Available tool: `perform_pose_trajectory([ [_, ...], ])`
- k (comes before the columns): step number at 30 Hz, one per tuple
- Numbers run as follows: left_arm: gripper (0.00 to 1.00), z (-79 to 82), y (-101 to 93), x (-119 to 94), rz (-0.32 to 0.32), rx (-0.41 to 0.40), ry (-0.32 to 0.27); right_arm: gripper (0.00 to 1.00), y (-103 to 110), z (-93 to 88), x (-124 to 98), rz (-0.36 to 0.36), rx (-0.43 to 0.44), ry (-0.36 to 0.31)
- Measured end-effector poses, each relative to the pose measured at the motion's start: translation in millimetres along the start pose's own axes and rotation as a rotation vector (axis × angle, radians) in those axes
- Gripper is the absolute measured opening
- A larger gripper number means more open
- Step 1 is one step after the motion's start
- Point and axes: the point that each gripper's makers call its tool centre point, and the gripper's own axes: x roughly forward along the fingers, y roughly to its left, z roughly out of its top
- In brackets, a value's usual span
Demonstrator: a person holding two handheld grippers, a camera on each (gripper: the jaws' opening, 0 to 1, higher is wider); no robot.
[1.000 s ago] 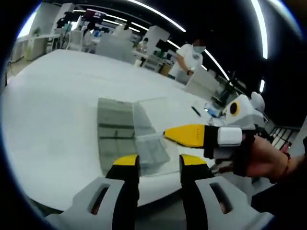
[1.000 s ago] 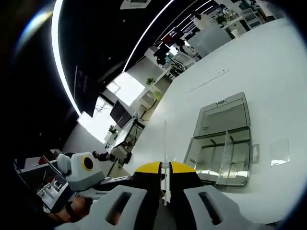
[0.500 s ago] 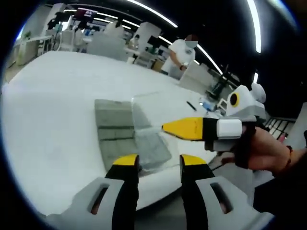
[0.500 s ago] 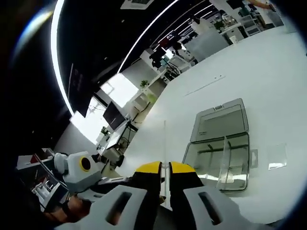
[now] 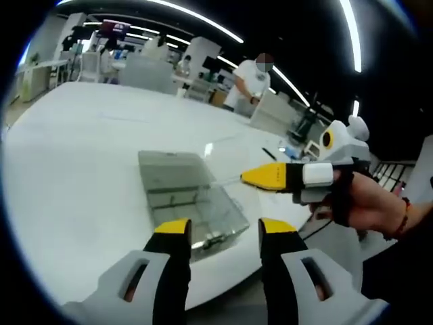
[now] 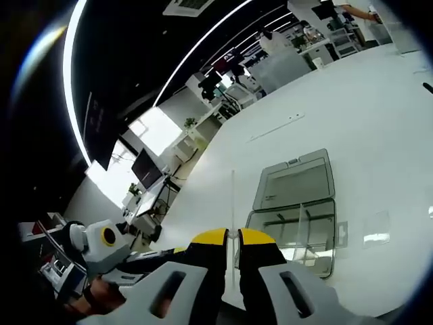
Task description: Insert the divider into the dual guide fixture by aligning both edges with the guide slots and pushing it downward to the bottom, including one-sided entry, uneven engagement, binding, and posture correction.
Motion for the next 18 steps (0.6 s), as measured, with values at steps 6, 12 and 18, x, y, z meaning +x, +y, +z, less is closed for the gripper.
perform_pose_trajectory([
  [6,0.4,0.6,5.9,-3.6,-0.015,0.039,0.006,0.0,-3.2,1.0,4.2,-0.024,0.006,0.02],
  [12,0.41,0.8,12.1,-8.1,-0.044,0.056,0.006,0.01,-12.5,-4.2,12.2,-0.071,0.046,0.088],
  [18,0.46,5.5,21.2,-11.5,-0.059,0.061,-0.008,0.01,-19.4,-7.6,19.3,-0.123,0.048,0.102],
])
